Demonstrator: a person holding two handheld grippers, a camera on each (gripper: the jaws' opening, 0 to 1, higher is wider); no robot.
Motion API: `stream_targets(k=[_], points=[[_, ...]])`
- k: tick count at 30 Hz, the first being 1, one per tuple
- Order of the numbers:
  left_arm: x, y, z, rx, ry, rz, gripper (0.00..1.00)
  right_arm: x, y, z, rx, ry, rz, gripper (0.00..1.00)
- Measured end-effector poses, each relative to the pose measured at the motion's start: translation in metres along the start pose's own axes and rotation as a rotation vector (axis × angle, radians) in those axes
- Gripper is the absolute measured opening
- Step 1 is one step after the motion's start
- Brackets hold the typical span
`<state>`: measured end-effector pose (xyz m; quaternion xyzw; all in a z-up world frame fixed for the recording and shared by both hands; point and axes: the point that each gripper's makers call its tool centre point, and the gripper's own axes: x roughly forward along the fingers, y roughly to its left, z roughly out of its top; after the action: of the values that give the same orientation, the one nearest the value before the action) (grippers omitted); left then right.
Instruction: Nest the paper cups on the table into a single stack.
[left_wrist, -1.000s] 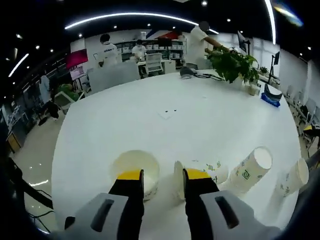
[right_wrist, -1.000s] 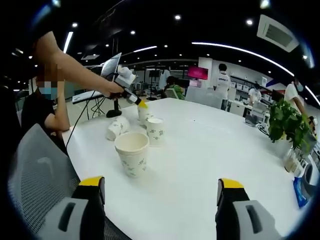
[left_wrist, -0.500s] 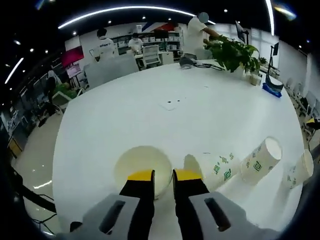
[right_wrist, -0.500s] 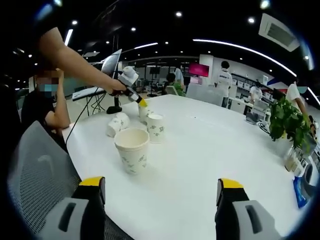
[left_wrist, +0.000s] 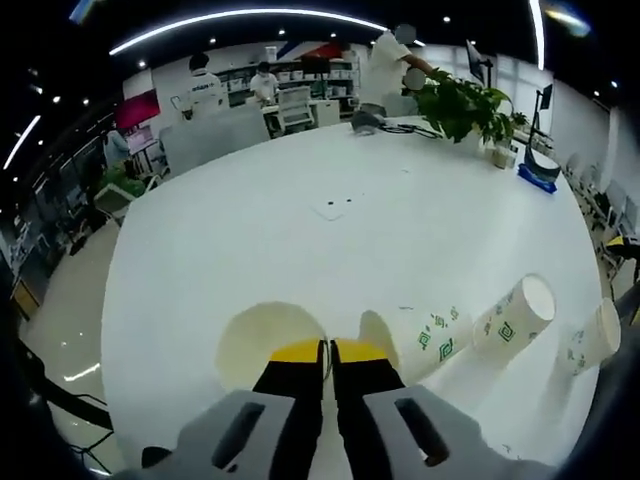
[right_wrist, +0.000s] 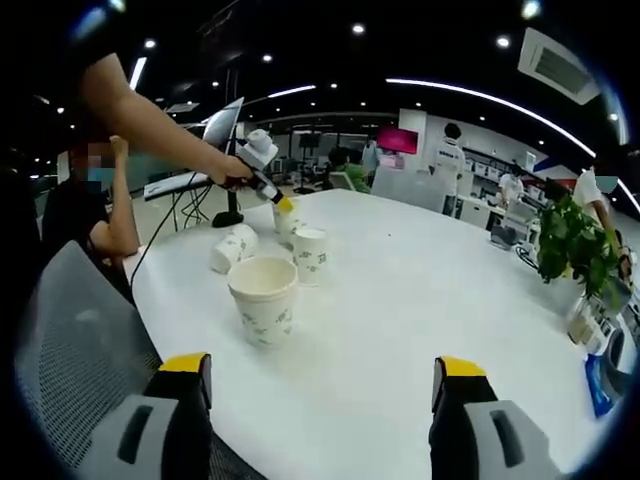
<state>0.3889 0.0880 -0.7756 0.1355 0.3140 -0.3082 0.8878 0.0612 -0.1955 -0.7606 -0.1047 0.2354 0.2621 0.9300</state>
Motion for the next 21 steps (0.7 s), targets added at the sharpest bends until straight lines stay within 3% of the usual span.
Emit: stream_targets(k=[11,21], points=[[-0.026,-0.012,0.013,0.003,-0.033,-0.007,0.0,-0.001,0.0,0.002,-0.002,-0.01,0.004,0.93],[-0.068,-0.042,0.023,0.059,-0.064,-0.057,0.0,-0.002,0.0,0.002,-0.008,-0.025,0.009,0.93]])
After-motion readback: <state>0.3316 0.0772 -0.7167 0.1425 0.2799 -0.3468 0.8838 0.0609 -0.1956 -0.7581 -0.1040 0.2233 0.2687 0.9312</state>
